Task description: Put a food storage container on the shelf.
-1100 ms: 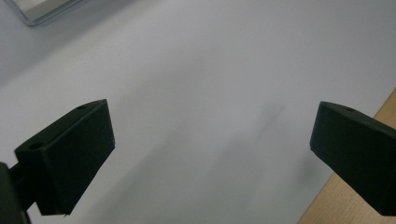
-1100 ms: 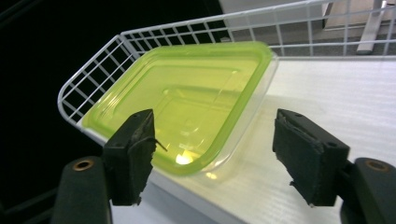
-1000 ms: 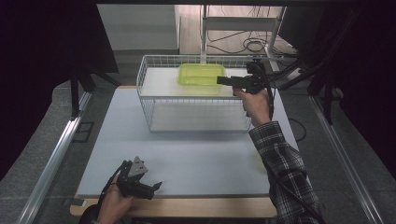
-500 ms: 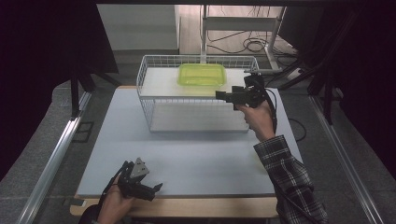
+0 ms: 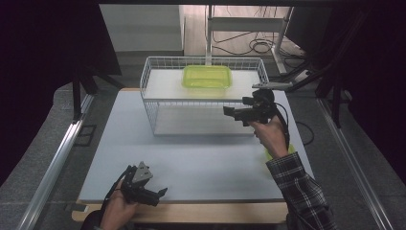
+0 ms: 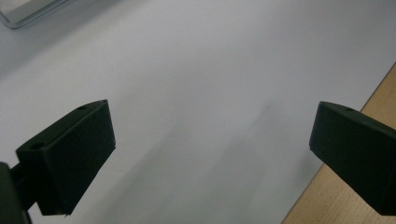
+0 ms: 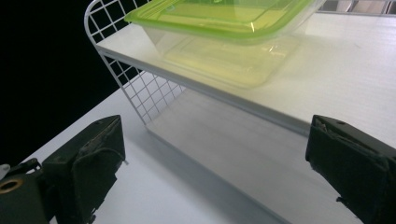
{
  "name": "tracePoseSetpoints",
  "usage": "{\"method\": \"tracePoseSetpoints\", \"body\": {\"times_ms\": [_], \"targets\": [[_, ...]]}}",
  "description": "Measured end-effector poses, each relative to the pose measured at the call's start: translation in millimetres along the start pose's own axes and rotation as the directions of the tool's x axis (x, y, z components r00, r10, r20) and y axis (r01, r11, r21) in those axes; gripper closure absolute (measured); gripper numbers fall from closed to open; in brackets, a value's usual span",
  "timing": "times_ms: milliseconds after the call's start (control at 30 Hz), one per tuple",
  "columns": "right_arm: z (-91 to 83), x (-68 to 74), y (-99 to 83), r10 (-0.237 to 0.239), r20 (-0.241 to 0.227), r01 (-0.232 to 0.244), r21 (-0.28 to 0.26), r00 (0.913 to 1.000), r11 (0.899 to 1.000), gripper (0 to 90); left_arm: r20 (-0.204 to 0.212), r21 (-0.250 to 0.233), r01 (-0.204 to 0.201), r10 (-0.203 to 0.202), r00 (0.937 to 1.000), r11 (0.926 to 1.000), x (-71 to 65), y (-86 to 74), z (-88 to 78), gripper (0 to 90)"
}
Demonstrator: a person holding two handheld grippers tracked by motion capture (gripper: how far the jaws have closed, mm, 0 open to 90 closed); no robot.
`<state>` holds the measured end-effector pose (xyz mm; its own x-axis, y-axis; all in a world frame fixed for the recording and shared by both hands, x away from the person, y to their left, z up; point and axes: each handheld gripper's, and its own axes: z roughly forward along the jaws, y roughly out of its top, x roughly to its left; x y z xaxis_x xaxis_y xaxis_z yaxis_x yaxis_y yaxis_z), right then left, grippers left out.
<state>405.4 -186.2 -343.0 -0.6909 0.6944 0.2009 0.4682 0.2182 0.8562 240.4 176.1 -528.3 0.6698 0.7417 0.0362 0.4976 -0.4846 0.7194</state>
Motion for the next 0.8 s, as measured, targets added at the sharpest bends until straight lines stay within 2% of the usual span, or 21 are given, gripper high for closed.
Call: {"method": "tracePoseSetpoints", "body": {"times_ms": [300, 633, 800], "targets": [[-7.1, 1.9, -20.4, -0.021, -0.014, 0.021, 0.001, 0.9997, 1.0, 2.0, -0.016, 0.009, -0.025, 0.025, 0.9996, 0.9997, -0.7, -0.2, 1.3, 0.1], [-11.1, 7.2, -39.7, -0.065, -0.008, 0.065, 0.03, 0.9979, 0.997, 0.7, -0.016, 0.02, -0.031, 0.032, 0.9994, 0.9993, -1.1, -0.7, 2.5, 0.1], [-12.8, 9.4, -50.2, -0.089, 0.011, 0.088, 0.044, 0.996, 0.995, 0.8, -0.017, 0.026, -0.035, 0.035, 0.9992, 0.9991, -1.6, -0.7, 3.4, 0.1]]}}
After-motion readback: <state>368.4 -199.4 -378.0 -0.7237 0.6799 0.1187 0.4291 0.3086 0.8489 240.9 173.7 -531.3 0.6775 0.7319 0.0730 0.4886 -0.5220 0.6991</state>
